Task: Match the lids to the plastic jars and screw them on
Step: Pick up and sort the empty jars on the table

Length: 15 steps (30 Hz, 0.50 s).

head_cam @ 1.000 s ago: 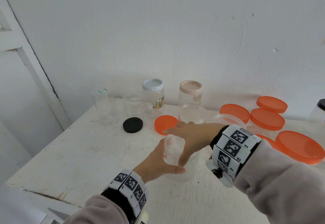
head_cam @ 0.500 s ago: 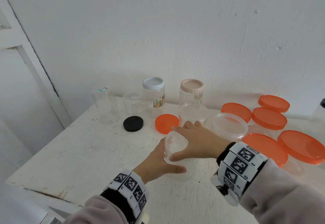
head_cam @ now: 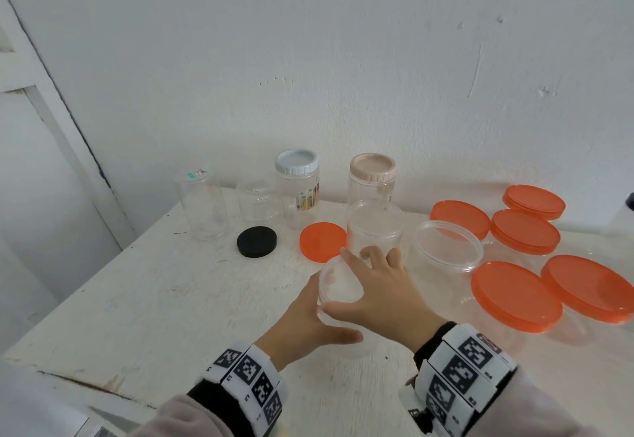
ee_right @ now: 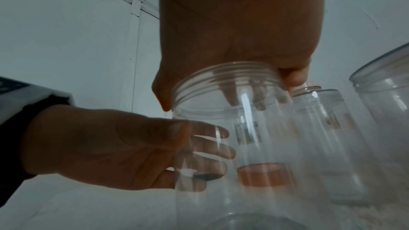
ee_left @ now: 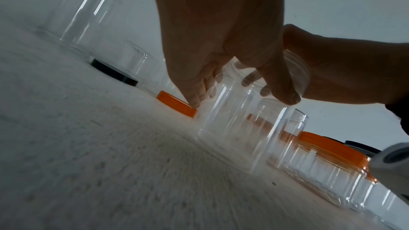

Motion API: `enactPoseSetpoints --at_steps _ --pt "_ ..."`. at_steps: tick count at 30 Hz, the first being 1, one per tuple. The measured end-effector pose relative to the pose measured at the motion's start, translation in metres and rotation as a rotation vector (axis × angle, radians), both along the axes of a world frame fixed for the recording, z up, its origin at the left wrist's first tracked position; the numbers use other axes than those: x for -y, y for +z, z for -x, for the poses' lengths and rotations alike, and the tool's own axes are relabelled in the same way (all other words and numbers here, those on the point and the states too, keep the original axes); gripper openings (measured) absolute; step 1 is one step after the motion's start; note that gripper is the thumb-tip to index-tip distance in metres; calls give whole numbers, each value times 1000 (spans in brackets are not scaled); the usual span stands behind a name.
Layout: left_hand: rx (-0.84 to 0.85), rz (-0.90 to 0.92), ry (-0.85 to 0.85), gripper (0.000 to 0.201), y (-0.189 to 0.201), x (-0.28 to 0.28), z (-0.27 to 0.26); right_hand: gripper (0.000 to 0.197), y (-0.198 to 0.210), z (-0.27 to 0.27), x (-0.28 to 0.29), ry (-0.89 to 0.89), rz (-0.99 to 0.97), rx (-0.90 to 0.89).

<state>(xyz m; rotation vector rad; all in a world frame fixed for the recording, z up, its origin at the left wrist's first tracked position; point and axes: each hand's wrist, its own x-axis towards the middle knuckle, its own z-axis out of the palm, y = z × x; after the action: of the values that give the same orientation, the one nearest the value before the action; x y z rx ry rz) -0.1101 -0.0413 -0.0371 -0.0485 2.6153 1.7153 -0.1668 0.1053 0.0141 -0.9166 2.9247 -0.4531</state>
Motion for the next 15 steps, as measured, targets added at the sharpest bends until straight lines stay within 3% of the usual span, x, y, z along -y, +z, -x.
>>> enactPoseSetpoints --at_steps 7,15 --pt "0 33 -37 92 -4 5 2 102 -7 -11 5 -110 25 -57" --pt "81 255 -213 95 9 29 13 100 -13 -16 5 -117 72 -98"
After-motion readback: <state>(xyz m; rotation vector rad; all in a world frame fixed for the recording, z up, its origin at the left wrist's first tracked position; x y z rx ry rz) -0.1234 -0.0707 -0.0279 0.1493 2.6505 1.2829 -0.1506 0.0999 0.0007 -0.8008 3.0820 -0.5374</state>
